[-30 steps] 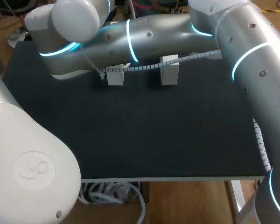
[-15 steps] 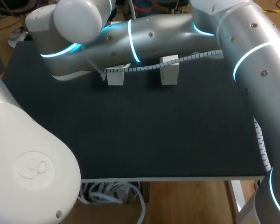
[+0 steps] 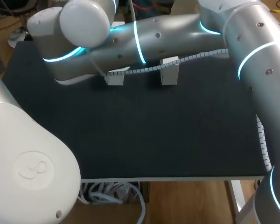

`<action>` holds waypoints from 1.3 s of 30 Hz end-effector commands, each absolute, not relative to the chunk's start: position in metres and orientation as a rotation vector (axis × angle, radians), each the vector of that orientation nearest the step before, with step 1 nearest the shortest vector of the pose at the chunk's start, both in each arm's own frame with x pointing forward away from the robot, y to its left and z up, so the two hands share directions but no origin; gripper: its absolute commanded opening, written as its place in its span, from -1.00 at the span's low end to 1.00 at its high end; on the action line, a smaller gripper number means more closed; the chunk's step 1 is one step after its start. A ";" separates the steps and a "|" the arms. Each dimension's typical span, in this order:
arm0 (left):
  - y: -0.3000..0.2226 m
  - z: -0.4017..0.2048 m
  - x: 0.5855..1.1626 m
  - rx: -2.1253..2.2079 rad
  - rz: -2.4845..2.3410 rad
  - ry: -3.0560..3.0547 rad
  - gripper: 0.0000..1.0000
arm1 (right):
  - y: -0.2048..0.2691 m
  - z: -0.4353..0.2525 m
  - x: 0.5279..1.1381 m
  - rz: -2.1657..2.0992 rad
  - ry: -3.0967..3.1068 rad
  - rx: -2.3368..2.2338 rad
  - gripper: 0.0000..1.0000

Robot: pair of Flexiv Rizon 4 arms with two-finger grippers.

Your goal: Grab the tape and strap the tape.

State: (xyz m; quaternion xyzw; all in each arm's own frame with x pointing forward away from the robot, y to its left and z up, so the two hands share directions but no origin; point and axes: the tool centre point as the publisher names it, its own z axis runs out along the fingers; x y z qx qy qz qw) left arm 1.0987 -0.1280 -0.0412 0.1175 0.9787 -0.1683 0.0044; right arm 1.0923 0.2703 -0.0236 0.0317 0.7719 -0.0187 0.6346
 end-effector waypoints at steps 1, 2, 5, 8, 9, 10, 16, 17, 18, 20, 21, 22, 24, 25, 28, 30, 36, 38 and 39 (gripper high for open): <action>-0.129 -0.040 1.098 0.368 -0.522 3.068 -1.00 | 0.264 -0.022 1.084 -0.023 1.773 0.046 -0.80; -0.129 -0.040 1.098 0.368 -0.522 3.068 -1.00 | 0.263 -0.022 1.083 -0.022 1.774 0.044 -0.80; -0.129 -0.040 1.098 0.368 -0.522 3.068 -1.00 | 0.259 -0.022 1.078 -0.019 1.775 0.038 -0.81; -0.129 -0.040 1.098 0.368 -0.522 3.068 -1.00 | 0.254 -0.021 1.073 -0.007 1.775 0.029 -0.76; -0.129 -0.040 1.098 0.368 -0.522 3.068 -1.00 | 0.253 -0.021 1.071 -0.003 1.776 0.025 -0.77; -0.129 -0.040 1.098 0.368 -0.522 3.068 -1.00 | 0.252 -0.021 1.069 0.006 1.780 0.019 -0.78; -0.129 -0.040 1.098 0.368 -0.522 3.068 -1.00 | 0.246 -0.025 1.061 0.054 1.807 -0.026 -0.76; -0.129 -0.040 1.098 0.368 -0.522 3.068 -1.00 | 0.244 -0.025 1.058 0.057 1.807 -0.050 -0.80; -0.129 -0.040 1.098 0.368 -0.522 3.068 -1.00 | 0.243 -0.025 1.057 0.062 1.809 -0.062 -0.79; -0.129 -0.040 1.098 0.368 -0.522 3.068 -1.00 | 0.240 -0.025 1.055 0.064 1.808 -0.094 -0.79; -0.129 -0.040 1.098 0.368 -0.522 3.068 -1.00 | 0.237 -0.024 1.054 0.065 1.807 -0.098 -0.76; -0.129 -0.040 1.098 0.368 -0.522 3.068 -1.00 | 0.234 -0.023 1.053 0.064 1.802 -0.107 -0.73; -0.129 -0.040 1.098 0.368 -0.522 3.068 -1.00 | 0.227 -0.022 1.052 0.063 1.799 -0.117 -0.73; -0.129 -0.040 1.098 0.368 -0.522 3.068 -1.00 | 0.223 -0.021 1.052 0.063 1.797 -0.120 -0.73; -0.129 -0.040 1.098 0.368 -0.522 3.068 -1.00 | 0.210 -0.018 1.055 0.059 1.798 -0.120 -0.71; -0.129 -0.040 1.098 0.368 -0.522 3.068 -1.00 | 0.202 -0.016 1.058 0.057 1.797 -0.116 -0.71; -0.129 -0.040 1.098 0.368 -0.522 3.068 -1.00 | 0.186 -0.007 1.066 0.060 1.776 -0.112 -0.78; -0.129 -0.040 1.098 0.368 -0.522 3.068 -1.00 | 0.181 -0.003 1.069 0.059 1.760 -0.103 -0.81; -0.129 -0.040 1.098 0.368 -0.522 3.068 -1.00 | 0.177 -0.001 1.072 0.059 1.752 -0.099 -0.81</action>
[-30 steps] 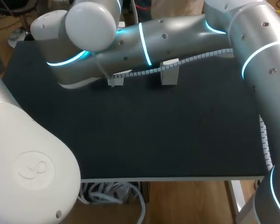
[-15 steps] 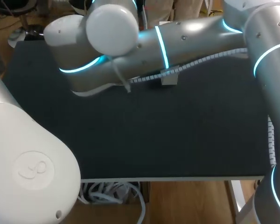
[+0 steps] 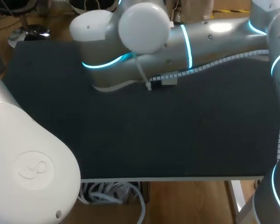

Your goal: Grab the tape and strap the tape.

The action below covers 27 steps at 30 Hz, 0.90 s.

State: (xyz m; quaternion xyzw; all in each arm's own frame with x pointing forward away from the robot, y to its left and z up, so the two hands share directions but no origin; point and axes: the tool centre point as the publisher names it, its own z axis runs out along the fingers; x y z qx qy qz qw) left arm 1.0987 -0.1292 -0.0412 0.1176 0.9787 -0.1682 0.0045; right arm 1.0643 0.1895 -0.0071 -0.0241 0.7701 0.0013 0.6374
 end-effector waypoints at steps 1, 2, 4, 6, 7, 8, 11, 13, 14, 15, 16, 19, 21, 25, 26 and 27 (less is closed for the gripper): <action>-0.129 -0.040 1.098 0.368 -0.522 3.068 -1.00 | 0.174 0.001 1.074 0.055 1.744 -0.092 -0.79; -0.129 -0.040 1.098 0.368 -0.522 3.068 -1.00 | 0.170 0.002 1.077 0.053 1.740 -0.082 -0.80; -0.129 -0.040 1.098 0.368 -0.522 3.068 -1.00 | 0.162 0.002 1.083 0.044 1.739 -0.061 -0.80; -0.129 -0.040 1.098 0.368 -0.522 3.068 -1.00 | 0.154 0.000 1.087 0.028 1.740 -0.047 -0.78; -0.129 -0.040 1.098 0.368 -0.522 3.068 -1.00 | 0.150 -0.004 1.089 0.011 1.745 -0.055 -0.75; -0.129 -0.040 1.098 0.368 -0.522 3.068 -1.00 | 0.147 -0.009 1.091 0.003 1.767 -0.063 -0.71; -0.129 -0.040 1.098 0.368 -0.522 3.068 -1.00 | 0.142 -0.028 1.093 -0.005 1.843 -0.144 -0.69; -0.129 -0.040 1.098 0.368 -0.522 3.068 -1.00 | 0.143 -0.044 1.093 0.006 1.879 -0.242 -0.70; -0.129 -0.040 1.098 0.368 -0.522 3.068 -1.00 | 0.142 -0.051 1.091 0.006 1.906 -0.221 -0.68; -0.129 -0.040 1.098 0.368 -0.522 3.068 -1.00 | 0.143 -0.056 1.090 0.027 1.907 -0.239 -0.73; -0.129 -0.040 1.098 0.368 -0.522 3.068 -1.00 | 0.145 -0.062 1.089 0.032 1.927 -0.303 -0.73; -0.129 -0.040 1.098 0.368 -0.522 3.068 -1.00 | 0.153 -0.074 1.084 0.114 1.965 -0.385 -0.69; -0.129 -0.040 1.098 0.368 -0.522 3.068 -1.00 | 0.155 -0.079 1.081 0.148 1.952 -0.447 -0.65; -0.129 -0.040 1.098 0.368 -0.522 3.068 -1.00 | 0.152 -0.084 1.077 0.094 1.933 -0.455 -0.55; -0.129 -0.040 1.098 0.368 -0.522 3.068 -1.00 | 0.149 -0.082 1.078 0.083 1.913 -0.424 -0.62; -0.129 -0.040 1.098 0.368 -0.522 3.068 -1.00 | 0.148 -0.078 1.079 0.086 1.890 -0.406 -0.69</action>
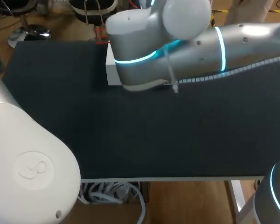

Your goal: Grab the tape and strap the tape.

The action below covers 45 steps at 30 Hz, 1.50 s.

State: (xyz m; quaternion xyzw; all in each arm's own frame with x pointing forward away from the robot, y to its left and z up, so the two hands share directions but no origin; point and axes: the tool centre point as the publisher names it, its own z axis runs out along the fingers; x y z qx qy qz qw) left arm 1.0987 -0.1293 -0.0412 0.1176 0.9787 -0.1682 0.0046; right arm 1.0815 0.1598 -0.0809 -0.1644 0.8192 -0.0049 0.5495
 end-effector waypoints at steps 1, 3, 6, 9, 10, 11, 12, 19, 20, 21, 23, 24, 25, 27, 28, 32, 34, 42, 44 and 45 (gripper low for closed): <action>-0.129 -0.040 1.098 0.368 -0.522 3.068 -1.00 | 0.146 -0.074 1.080 0.097 1.879 -0.367 -0.78; -0.129 -0.040 1.098 0.368 -0.522 3.068 -1.00 | 0.143 -0.066 1.082 0.102 1.853 -0.333 -0.86; -0.129 -0.040 1.098 0.368 -0.522 3.068 -1.00 | 0.139 -0.061 1.081 0.114 1.839 -0.307 -0.81; -0.129 -0.040 1.098 0.368 -0.522 3.068 -1.00 | 0.132 -0.061 1.076 0.116 1.840 -0.302 -0.73; -0.129 -0.040 1.098 0.368 -0.522 3.068 -1.00 | 0.129 -0.063 1.073 0.114 1.845 -0.309 -0.75; -0.129 -0.040 1.098 0.368 -0.522 3.068 -1.00 | 0.126 -0.065 1.070 0.113 1.850 -0.316 -0.72; -0.129 -0.040 1.098 0.368 -0.522 3.068 -1.00 | 0.122 -0.069 1.068 0.109 1.862 -0.324 -0.69; -0.129 -0.040 1.098 0.368 -0.522 3.068 -1.00 | 0.105 -0.093 1.058 0.050 1.933 -0.363 -0.64; -0.129 -0.040 1.098 0.368 -0.522 3.068 -1.00 | 0.104 -0.095 1.058 0.049 1.944 -0.349 -0.57; -0.129 -0.040 1.098 0.368 -0.522 3.068 -1.00 | 0.103 -0.095 1.058 0.053 1.939 -0.347 -0.45; -0.129 -0.040 1.098 0.368 -0.522 3.068 -1.00 | 0.104 -0.096 1.058 0.081 1.926 -0.355 0.84; -0.129 -0.040 1.098 0.368 -0.522 3.068 -1.00 | 0.104 -0.096 1.059 0.112 1.924 -0.346 1.00; -0.129 -0.040 1.098 0.368 -0.522 3.068 -1.00 | 0.104 -0.096 1.059 0.112 1.924 -0.346 1.00; -0.129 -0.040 1.098 0.368 -0.522 3.068 -1.00 | 0.104 -0.096 1.059 0.112 1.924 -0.346 1.00; -0.129 -0.040 1.098 0.368 -0.522 3.068 -1.00 | 0.104 -0.096 1.059 0.112 1.924 -0.346 1.00; -0.129 -0.040 1.098 0.368 -0.522 3.068 -1.00 | 0.104 -0.096 1.059 0.112 1.924 -0.346 1.00; -0.129 -0.040 1.098 0.368 -0.522 3.068 -1.00 | 0.104 -0.096 1.059 0.112 1.924 -0.346 1.00; -0.124 -0.038 1.100 0.356 -0.508 3.065 -1.00 | 0.104 -0.096 1.059 0.112 1.924 -0.346 1.00; -0.114 -0.039 1.101 0.289 -0.502 3.070 -1.00 | 0.104 -0.096 1.059 0.112 1.924 -0.346 1.00; -0.108 -0.039 1.100 0.261 -0.504 3.068 -1.00 | 0.104 -0.096 1.059 0.112 1.924 -0.346 1.00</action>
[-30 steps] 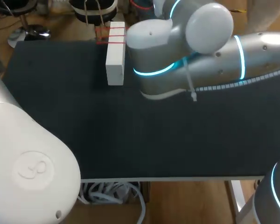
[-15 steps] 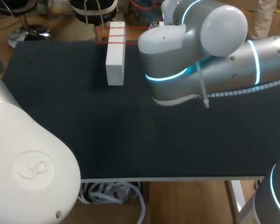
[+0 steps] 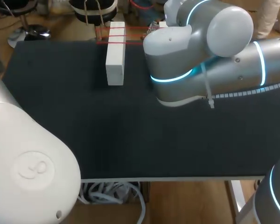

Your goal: Grab the tape and strap the tape.

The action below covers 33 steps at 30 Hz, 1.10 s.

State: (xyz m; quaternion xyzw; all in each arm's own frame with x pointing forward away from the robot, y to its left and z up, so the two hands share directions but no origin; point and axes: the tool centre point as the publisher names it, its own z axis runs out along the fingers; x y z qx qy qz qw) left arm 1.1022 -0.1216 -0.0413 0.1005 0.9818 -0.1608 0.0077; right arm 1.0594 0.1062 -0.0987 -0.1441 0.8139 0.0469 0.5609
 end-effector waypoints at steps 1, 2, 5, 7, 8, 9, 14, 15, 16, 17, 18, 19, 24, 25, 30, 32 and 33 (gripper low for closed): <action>-0.102 -0.039 1.099 0.231 -0.486 3.072 -1.00 | 0.104 -0.096 1.059 0.112 1.924 -0.346 1.00; -0.096 -0.040 1.097 0.192 -0.479 3.078 -1.00 | 0.104 -0.096 1.059 0.112 1.924 -0.346 1.00; -0.070 -0.043 1.084 0.031 -0.458 3.086 -1.00 | 0.104 -0.096 1.059 0.112 1.924 -0.346 1.00; -0.053 -0.050 1.073 -0.072 -0.453 3.100 -1.00 | 0.104 -0.096 1.059 0.112 1.924 -0.346 1.00; -0.045 -0.054 1.068 -0.117 -0.448 3.111 -1.00 | 0.104 -0.096 1.059 0.112 1.924 -0.346 1.00; -0.038 -0.057 1.064 -0.154 -0.452 3.117 -1.00 | 0.104 -0.096 1.059 0.112 1.924 -0.346 1.00; -0.008 -0.071 1.053 -0.281 -0.397 3.137 -1.00 | 0.104 -0.096 1.059 0.112 1.924 -0.346 1.00; -0.001 -0.074 1.052 -0.308 -0.372 3.145 -1.00 | 0.104 -0.096 1.059 0.112 1.924 -0.346 1.00; 0.001 -0.075 1.051 -0.318 -0.370 3.146 -1.00 | 0.104 -0.096 1.059 0.112 1.924 -0.346 1.00; 0.005 -0.077 1.052 -0.324 -0.357 3.149 -1.00 | 0.104 -0.096 1.059 0.112 1.924 -0.346 1.00; 0.008 -0.079 1.052 -0.329 -0.347 3.154 -1.00 | 0.104 -0.096 1.059 0.112 1.924 -0.346 1.00; 0.011 -0.081 1.052 -0.335 -0.344 3.159 -1.00 | 0.104 -0.096 1.059 0.112 1.924 -0.346 1.00; 0.019 -0.085 1.056 -0.316 -0.309 3.192 -1.00 | 0.104 -0.096 1.059 0.112 1.924 -0.346 1.00; 0.020 -0.086 1.057 -0.317 -0.306 3.198 -1.00 | 0.104 -0.096 1.059 0.112 1.924 -0.346 1.00; 0.027 -0.088 1.059 -0.329 -0.277 3.230 -1.00 | 0.104 -0.096 1.059 0.112 1.924 -0.346 1.00; 0.027 -0.088 1.059 -0.329 -0.277 3.230 1.00 | 0.104 -0.096 1.059 0.112 1.924 -0.346 1.00; 0.027 -0.088 1.059 -0.329 -0.277 3.230 1.00 | 0.104 -0.096 1.059 0.112 1.924 -0.346 1.00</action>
